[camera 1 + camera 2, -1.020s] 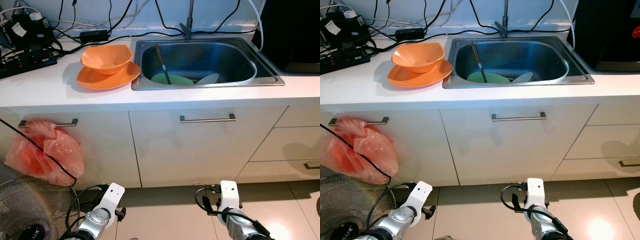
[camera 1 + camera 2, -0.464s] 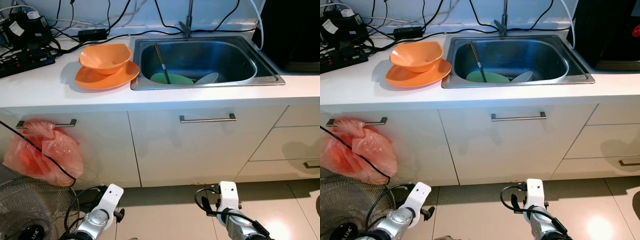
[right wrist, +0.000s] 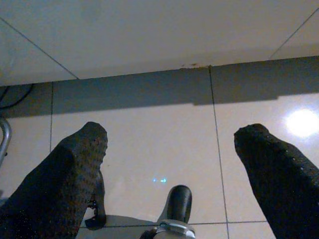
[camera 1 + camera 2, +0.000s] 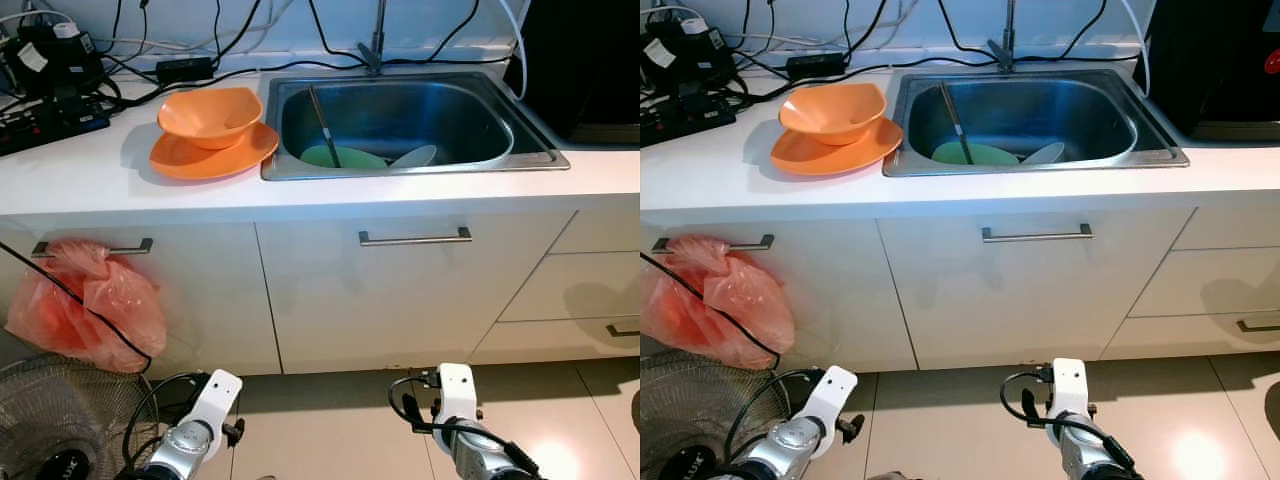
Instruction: Kitchen organization
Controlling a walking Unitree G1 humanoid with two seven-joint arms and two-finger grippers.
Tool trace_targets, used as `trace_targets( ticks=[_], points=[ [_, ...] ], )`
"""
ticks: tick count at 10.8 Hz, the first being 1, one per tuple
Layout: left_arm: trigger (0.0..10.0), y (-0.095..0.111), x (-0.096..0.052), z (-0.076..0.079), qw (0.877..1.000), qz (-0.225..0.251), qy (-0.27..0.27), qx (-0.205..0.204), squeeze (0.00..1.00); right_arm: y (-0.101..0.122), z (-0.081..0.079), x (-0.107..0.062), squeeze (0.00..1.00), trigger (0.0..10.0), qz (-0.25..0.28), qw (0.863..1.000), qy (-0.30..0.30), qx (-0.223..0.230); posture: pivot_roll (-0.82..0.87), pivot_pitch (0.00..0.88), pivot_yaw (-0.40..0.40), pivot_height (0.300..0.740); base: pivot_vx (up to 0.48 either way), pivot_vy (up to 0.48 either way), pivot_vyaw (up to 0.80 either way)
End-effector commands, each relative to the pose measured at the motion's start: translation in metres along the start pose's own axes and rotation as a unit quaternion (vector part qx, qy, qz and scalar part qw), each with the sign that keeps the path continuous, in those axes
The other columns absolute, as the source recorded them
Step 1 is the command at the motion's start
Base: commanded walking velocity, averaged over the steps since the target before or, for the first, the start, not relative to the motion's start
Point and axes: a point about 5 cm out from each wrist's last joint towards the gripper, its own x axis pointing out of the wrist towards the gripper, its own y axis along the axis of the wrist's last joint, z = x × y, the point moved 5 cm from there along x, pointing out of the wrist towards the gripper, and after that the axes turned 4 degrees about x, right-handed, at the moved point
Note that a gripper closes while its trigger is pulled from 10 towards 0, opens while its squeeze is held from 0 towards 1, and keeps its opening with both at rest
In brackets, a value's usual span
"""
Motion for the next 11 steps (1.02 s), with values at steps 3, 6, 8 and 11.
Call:
trace_targets(
  ticks=[3, 6, 8, 11],
  points=[
    [10.0, -0.004, -0.001, -0.002, 1.000, -0.004, 0.001, -0.003, 0.00, 0.000, 0.000, 0.000, 0.00, 10.0, -0.002, 1.000, 0.002, -0.003, 0.00, 0.000, 0.026, 0.740, 0.000, 0.000, 0.00],
    [10.0, -0.004, -0.001, 0.004, 0.994, 0.013, -0.015, -0.106, 0.00, 0.003, 0.002, 0.000, 0.00, 10.0, 0.005, 1.000, -0.004, -0.011, 0.00, 0.000, 0.032, 0.740, 0.000, 0.000, 0.00],
    [10.0, -0.004, -0.002, 0.013, 0.979, 0.022, -0.042, -0.197, 0.00, 0.005, 0.003, 0.000, 0.00, 10.0, 0.007, 1.000, -0.005, -0.027, -0.01, 0.000, 0.032, 0.740, 0.000, 0.000, 0.00],
    [10.0, -0.001, -0.003, 0.023, 0.978, 0.027, -0.094, -0.184, 0.00, 0.007, 0.003, 0.000, 0.00, 10.0, 0.009, 0.999, -0.006, -0.034, -0.01, 0.000, 0.037, 0.740, 0.000, 0.000, 0.00]
  ],
)
